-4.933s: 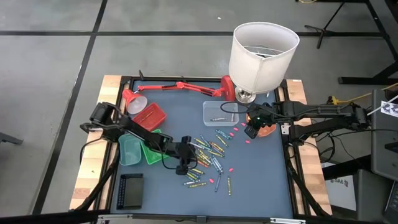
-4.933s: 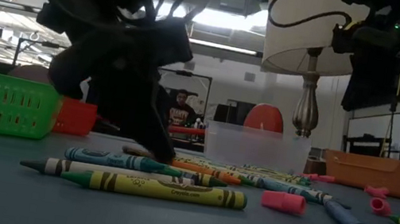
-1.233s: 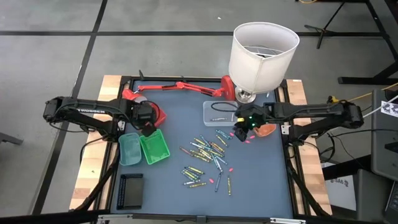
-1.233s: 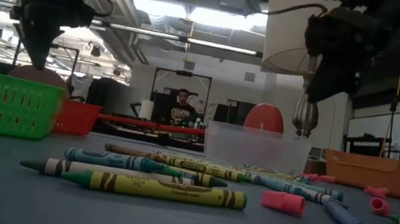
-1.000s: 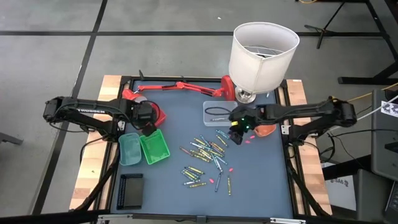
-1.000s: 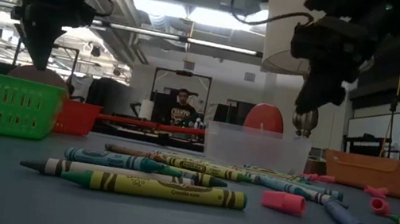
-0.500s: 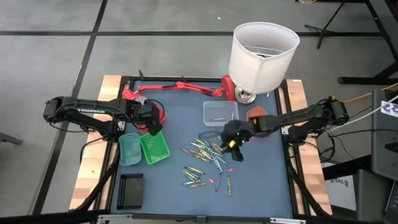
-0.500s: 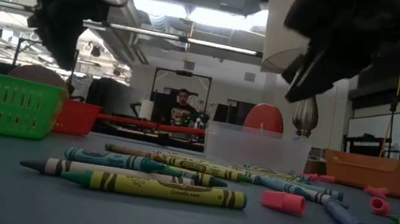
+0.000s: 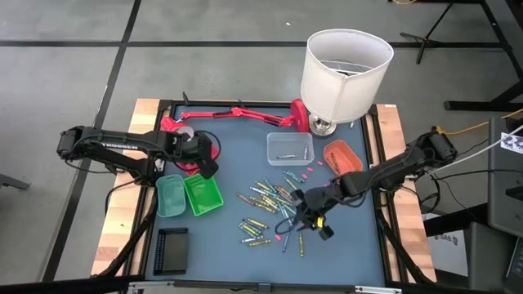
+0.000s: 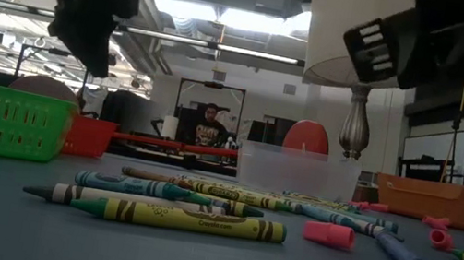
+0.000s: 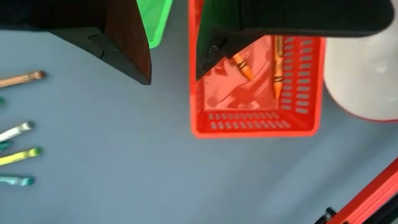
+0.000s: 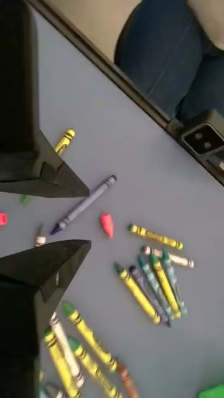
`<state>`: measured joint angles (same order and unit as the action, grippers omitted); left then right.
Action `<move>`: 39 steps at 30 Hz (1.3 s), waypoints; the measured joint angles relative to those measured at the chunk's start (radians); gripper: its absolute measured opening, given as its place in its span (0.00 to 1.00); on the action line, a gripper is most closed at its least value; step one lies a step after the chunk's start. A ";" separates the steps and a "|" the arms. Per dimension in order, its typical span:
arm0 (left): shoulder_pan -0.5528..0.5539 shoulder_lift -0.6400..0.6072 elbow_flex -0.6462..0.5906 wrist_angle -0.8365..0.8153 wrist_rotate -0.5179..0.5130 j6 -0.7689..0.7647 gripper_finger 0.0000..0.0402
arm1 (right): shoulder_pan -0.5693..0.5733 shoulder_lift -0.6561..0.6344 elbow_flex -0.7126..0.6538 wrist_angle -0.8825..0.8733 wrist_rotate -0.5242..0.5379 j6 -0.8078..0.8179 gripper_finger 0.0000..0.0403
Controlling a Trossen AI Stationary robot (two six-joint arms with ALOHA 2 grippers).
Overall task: Sort crayons
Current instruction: Put the blue crayon into the blue bin
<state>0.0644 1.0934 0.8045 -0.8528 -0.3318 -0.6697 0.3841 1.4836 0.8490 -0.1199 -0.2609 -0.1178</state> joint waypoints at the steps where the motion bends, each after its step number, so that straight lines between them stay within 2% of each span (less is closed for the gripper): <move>1: -0.005 0.000 0.000 0.007 0.000 0.000 0.27 | 0.009 0.014 0.000 0.025 0.008 -0.006 0.29; 17: -0.096 0.000 0.000 0.069 0.000 0.000 0.27 | 0.035 0.231 0.000 0.189 0.023 -0.022 0.29; 29: -0.139 0.000 0.000 0.119 0.000 0.000 0.27 | 0.035 0.268 0.001 0.181 0.084 -0.047 0.29; 39: -0.160 0.000 0.000 0.150 0.000 0.000 0.27 | 0.035 0.321 0.002 0.174 0.085 -0.048 0.29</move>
<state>-0.0952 1.0935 0.8047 -0.7028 -0.3321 -0.6697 0.4191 1.8046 0.8508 0.0545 -0.1761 -0.1657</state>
